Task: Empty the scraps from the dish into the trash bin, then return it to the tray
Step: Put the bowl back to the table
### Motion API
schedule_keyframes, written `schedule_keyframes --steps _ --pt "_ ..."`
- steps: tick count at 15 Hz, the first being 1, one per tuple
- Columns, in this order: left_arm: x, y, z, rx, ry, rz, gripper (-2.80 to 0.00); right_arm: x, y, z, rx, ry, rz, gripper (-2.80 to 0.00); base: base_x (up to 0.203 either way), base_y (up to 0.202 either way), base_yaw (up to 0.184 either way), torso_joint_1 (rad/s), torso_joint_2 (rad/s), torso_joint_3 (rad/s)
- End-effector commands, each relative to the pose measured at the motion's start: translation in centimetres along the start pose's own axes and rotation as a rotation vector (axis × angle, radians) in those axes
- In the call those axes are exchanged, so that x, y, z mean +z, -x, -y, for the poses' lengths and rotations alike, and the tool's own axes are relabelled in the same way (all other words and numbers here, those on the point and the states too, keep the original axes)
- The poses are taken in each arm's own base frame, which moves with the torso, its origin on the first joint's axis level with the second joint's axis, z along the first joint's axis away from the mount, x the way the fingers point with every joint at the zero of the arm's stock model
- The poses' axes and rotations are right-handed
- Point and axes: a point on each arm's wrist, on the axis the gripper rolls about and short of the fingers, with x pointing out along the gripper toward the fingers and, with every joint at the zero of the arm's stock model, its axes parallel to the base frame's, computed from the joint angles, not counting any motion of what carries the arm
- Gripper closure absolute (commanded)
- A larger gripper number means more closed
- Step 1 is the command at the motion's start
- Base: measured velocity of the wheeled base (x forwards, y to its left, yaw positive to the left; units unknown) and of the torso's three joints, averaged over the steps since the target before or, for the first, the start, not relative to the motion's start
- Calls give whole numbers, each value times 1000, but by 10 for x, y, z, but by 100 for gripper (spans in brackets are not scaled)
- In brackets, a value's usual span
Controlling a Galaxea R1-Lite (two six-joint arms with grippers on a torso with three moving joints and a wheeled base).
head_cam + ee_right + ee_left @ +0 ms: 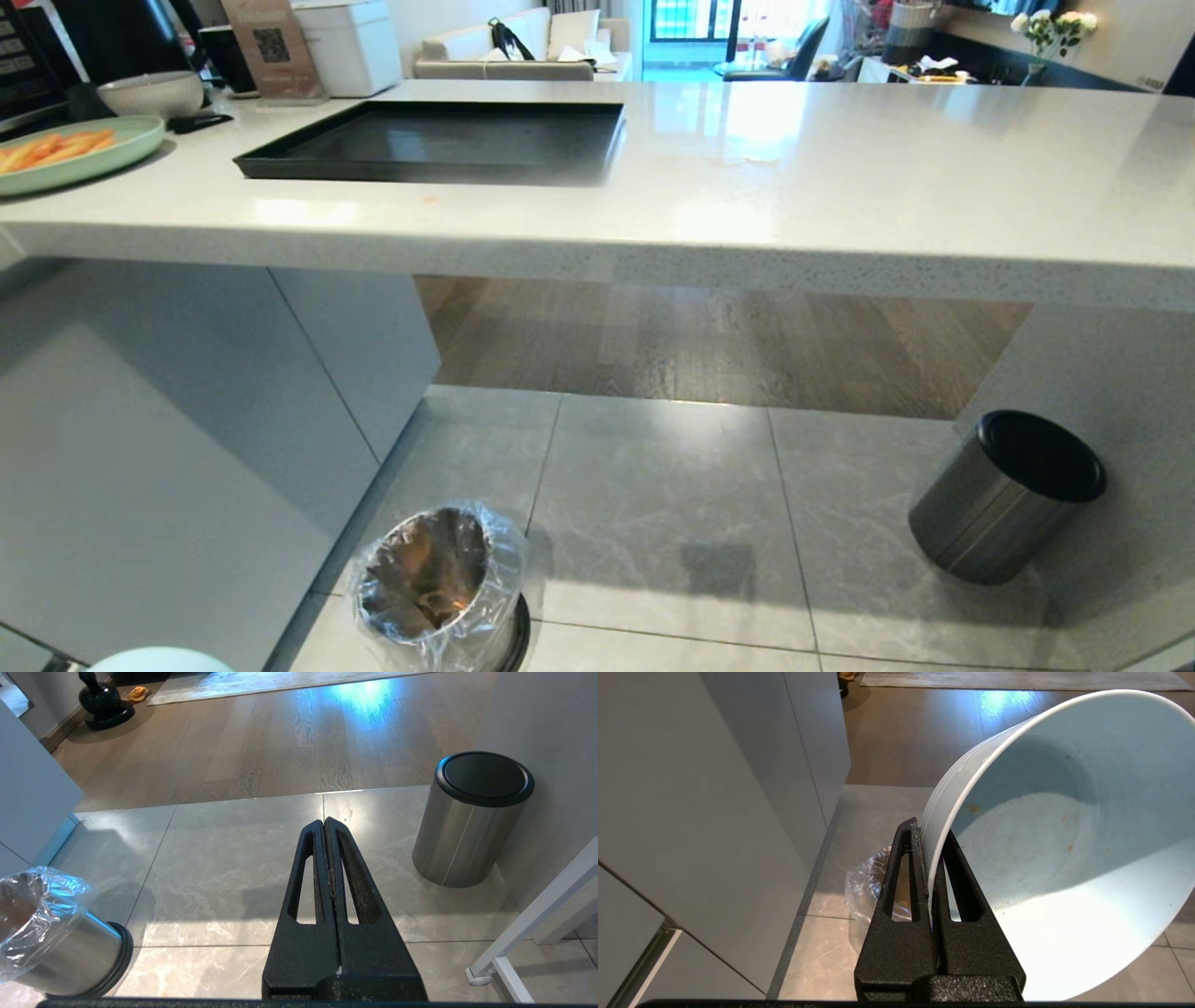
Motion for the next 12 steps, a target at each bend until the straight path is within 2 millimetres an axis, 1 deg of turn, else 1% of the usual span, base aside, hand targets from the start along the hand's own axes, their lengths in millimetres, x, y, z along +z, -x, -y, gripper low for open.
schedule_keyframes --steps 1,6,8,12 --pt "0 0 0 -1 0 1 0 0 0 0 1 -1 1 0 0 0 0 0 0 0" --pt "0 0 0 0 0 1 0 0 0 0 1 8 4 0 0 0 0 0 -4 -5" --pt "0 0 0 0 1 1 0 0 0 0 2 16 1 0 0 0 0 -22 -233 -274" --pt "0 0 0 -1 1 1 0 0 0 0 4 16 1 0 0 0 0 -10 -382 -400"
